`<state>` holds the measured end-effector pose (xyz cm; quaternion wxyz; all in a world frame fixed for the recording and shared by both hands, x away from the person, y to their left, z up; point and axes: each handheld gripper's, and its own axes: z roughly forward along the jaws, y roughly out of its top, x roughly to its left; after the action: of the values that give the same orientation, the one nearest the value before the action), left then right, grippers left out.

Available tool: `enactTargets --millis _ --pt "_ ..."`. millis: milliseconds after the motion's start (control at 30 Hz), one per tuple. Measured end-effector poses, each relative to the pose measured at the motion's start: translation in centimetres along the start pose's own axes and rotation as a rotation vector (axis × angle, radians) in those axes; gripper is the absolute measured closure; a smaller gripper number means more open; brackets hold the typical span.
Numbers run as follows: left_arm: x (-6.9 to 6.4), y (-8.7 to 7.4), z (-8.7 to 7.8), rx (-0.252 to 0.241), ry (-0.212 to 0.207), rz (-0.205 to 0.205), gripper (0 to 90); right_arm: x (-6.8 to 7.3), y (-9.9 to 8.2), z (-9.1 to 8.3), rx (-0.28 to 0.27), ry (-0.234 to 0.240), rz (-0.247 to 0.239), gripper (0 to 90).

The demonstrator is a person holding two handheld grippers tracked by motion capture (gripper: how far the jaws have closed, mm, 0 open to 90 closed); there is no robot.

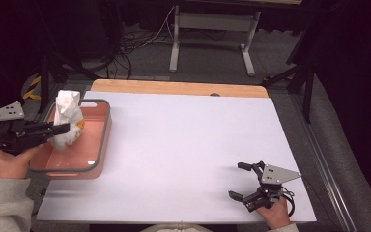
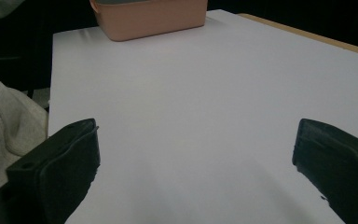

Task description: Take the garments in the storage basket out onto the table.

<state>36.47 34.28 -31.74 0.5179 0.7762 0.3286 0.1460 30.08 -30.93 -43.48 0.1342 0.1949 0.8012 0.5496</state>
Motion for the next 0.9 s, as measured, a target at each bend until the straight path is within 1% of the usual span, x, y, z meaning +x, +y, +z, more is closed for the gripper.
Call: enactTargets --millis 167,267,333,400,500,567,733,767,800,900 --pt "-0.3 0.8 -0.6 -0.065 0.006 0.002 78.2 0.0 0.0 0.1 0.003 0.007 0.001 1.2" --pt "-0.4 1.4 -0.9 -0.091 0.013 0.006 78.3 0.0 0.0 0.1 0.002 0.008 0.001 1.2" --pt "-0.5 1.9 -1.2 -0.112 0.008 0.005 78.3 0.0 0.0 0.0 0.000 0.009 0.000 1.2" --pt "-0.6 2.3 -1.4 -0.127 0.012 0.010 78.3 0.0 0.0 0.0 -0.001 0.008 0.000 1.1" --pt "-0.9 3.0 -1.7 -0.141 0.016 0.017 78.3 0.0 0.0 0.0 0.000 0.010 0.000 1.1" --pt "-1.0 3.2 -1.8 -0.144 0.011 0.020 78.3 0.1 0.0 0.0 0.000 0.011 -0.001 1.2" --pt "-1.6 4.5 -2.0 -0.162 0.005 0.041 78.4 0.1 0.0 0.0 -0.003 0.011 -0.001 1.2" --pt "-1.6 4.5 -2.0 -0.162 0.005 0.041 78.4 0.1 0.0 0.0 -0.002 0.010 -0.001 1.1" --pt "-1.8 5.0 -2.0 -0.163 0.000 0.047 78.4 0.1 0.0 0.0 -0.002 0.010 -0.001 1.2" --pt "-2.1 5.8 -1.8 -0.167 0.001 0.057 78.4 0.1 0.0 0.0 -0.001 0.011 -0.001 1.1"
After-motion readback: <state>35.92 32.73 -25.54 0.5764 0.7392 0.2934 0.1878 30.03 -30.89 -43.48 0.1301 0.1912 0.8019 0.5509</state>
